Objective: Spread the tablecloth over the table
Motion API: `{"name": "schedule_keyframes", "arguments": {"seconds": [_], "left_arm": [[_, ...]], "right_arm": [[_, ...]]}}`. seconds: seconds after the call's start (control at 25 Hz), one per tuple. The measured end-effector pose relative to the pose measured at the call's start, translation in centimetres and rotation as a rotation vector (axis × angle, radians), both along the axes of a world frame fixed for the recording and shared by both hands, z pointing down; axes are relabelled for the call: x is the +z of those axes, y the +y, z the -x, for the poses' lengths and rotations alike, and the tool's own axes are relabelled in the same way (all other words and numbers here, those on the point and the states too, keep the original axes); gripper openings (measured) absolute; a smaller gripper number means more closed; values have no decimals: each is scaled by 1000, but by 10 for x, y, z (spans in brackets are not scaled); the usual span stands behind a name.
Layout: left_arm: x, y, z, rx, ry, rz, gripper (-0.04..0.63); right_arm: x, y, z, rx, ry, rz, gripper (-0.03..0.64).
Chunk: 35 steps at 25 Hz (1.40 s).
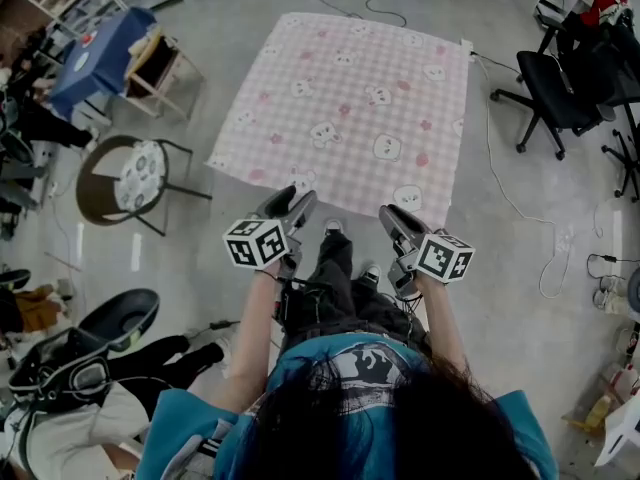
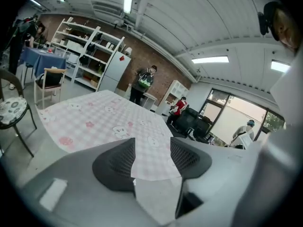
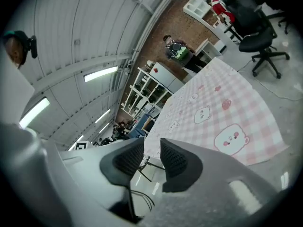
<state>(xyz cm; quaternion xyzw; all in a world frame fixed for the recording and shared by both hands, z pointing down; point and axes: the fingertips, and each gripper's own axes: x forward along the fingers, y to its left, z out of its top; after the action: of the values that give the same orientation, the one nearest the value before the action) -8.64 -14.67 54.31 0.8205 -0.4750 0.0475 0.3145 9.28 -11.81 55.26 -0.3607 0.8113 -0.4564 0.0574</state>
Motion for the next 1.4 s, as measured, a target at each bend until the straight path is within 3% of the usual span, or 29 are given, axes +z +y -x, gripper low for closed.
{"name": "schedule_keyframes", "arguments": {"seconds": [0.24,0.76,1.12,1.4], "left_arm": [[-49,2,-22,61,-36,-116,207],[-64,16,-48,228,-248,-208,156],[-85,43,-54,311,-187,-275,121],[-84,75,-34,387,-189,-305,80]], "right_arm": [[-14,12,-12,-45,63,-60,80],[-31,34,-6,-83,124,-127,78],[-59,50,22,-69,173,-208,44],[-82,74,53,-32,182,-265,18]]}}
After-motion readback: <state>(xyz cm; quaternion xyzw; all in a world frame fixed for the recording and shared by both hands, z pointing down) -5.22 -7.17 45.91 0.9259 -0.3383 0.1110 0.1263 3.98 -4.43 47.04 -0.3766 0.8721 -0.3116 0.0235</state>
